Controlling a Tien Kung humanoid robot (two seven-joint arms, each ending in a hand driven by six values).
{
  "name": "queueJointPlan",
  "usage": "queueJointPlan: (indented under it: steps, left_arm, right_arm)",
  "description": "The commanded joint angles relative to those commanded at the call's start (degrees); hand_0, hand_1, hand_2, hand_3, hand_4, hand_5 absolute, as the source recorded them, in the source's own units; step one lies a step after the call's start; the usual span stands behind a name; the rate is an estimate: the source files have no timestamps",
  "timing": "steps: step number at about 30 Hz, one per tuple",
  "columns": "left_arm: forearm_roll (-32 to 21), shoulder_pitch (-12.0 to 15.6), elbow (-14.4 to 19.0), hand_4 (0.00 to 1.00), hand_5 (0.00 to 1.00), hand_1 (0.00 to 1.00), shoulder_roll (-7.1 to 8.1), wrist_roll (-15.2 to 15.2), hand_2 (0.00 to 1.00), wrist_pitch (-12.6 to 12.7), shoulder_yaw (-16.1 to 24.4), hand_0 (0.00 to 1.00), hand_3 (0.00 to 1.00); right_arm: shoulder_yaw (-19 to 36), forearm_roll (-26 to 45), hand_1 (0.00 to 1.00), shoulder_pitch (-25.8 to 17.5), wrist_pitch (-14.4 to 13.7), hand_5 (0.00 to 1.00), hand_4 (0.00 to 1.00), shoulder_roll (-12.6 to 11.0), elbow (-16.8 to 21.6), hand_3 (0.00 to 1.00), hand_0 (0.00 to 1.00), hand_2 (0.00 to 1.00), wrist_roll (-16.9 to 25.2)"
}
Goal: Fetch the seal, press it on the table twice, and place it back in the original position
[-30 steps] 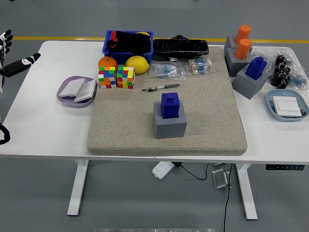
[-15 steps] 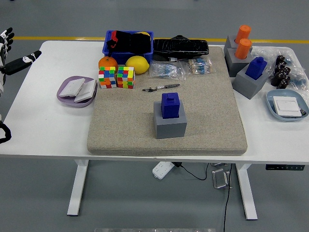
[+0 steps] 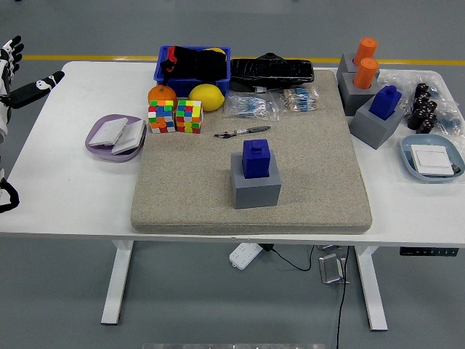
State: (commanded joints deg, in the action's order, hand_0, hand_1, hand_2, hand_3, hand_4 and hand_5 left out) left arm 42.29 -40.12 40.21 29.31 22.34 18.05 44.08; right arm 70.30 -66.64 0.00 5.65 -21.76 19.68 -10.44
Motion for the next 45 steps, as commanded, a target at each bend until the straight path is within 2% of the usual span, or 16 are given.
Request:
queueJointPlan:
  steps: [26, 45]
  left_arm:
    - [0.1, -0.2, 0.1, 0.923, 0.307, 0.998, -0.07, -0.3, 0.998, 0.0, -1.2, 0.962, 0.998]
    - [0.0, 0.6, -0.1, 0.924, 0.304, 0.998, -0.39, -0.5, 0.998, -0.1, -1.4, 0.961, 0.998]
  right_arm:
    - [-1.2, 0.5, 0.763, 0.3, -0.3, 0.401, 0.816, -0.4, 0.4, 0.668, 0.930, 0.752, -0.2]
    - [-1.1, 0.5, 0.761, -0.2, -0.6, 0.398, 0.804, -0.3, 0.4, 0.664, 0.928, 0.751, -0.2]
